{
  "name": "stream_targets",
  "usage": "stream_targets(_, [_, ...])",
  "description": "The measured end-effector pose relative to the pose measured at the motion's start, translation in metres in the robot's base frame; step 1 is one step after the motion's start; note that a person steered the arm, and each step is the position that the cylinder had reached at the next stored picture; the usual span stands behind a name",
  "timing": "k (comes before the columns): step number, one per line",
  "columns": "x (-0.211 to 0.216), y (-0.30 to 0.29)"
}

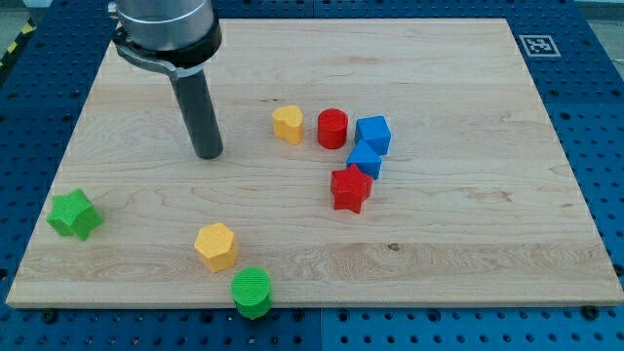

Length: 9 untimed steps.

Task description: Keep arm at center left of the board

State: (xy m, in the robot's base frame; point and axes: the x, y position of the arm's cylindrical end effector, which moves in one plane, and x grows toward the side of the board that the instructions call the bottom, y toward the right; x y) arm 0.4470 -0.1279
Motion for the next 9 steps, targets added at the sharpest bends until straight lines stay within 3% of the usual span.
stream_targets(3, [0.012, -0.002])
stream_targets(5, [-0.016, -0.047])
stream_targets(7, [-0.017, -0.074])
stream_targets(9, [-0.017, -0.139])
